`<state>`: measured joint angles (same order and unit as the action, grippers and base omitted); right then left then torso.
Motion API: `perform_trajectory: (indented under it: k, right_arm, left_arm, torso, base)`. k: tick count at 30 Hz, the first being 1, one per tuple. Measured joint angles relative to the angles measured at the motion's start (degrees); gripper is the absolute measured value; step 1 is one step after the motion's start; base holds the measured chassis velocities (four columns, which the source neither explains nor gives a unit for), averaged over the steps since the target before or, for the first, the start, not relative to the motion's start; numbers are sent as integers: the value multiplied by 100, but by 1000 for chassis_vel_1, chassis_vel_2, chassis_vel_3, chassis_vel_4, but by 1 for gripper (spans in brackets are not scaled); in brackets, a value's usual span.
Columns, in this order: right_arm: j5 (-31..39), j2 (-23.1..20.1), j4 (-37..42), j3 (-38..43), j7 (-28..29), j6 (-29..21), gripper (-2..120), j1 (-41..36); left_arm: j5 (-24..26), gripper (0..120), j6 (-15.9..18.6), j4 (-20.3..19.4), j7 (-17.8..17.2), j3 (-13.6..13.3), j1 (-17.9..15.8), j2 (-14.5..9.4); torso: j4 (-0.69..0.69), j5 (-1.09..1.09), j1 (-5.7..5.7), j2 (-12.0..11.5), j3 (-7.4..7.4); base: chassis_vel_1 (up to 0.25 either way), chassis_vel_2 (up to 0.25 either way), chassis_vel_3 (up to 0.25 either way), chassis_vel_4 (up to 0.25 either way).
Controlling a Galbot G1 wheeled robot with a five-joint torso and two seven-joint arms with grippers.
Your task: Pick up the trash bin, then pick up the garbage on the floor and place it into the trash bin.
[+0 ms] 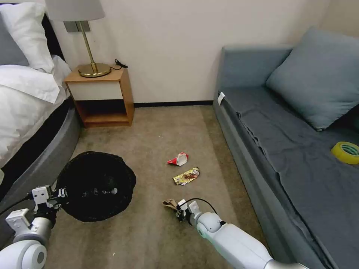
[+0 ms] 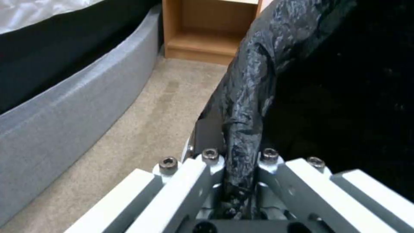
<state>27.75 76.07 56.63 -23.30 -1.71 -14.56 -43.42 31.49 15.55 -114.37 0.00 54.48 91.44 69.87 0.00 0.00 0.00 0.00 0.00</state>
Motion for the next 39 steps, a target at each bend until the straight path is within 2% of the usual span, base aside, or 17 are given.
perform_trajectory:
  k: [7, 13, 22, 26, 32, 39]
  right_arm:
    - [3, 11, 62, 95, 107, 59, 0, -16]
    - [26, -45, 608, 366, 281, 66, 0, 0]
    - [292, -336, 2515, 758, 858, 57, 0, 324]
    - [460, -389, 2932, 747, 998, 71, 0, 458]
    - [825, -435, 4004, 231, 1200, 166, 0, 746]
    - [934, -223, 4626, -573, 1368, 121, 0, 838]
  left_arm:
    - [-2, 1, 0, -5, 2, -21, 14, 21]
    - [-2, 1, 0, -18, 2, -62, 21, 24]
    - [-15, 1, 28, -57, -5, -192, 19, 24]
    - [-25, 1, 34, -62, -6, -226, 20, 23]
    - [-59, 1, 42, -105, -7, -365, 35, 41]
    - [-81, 1, 53, -145, -12, -465, 53, 44]
  torso:
    - [0, 0, 0, 0, 0]
    - [0, 0, 0, 0, 0]
    - [0, 0, 0, 0, 0]
    - [0, 0, 0, 0, 0]
    - [0, -1, 0, 0, 0]
    - [1, -1, 0, 0, 0]
  base:
    - [0, 0, 0, 0]
    - [0, 0, 0, 0]
    - [0, 0, 0, 0]
    - [0, 0, 0, 0]
    - [0, 0, 0, 0]
    - [0, 0, 0, 0]
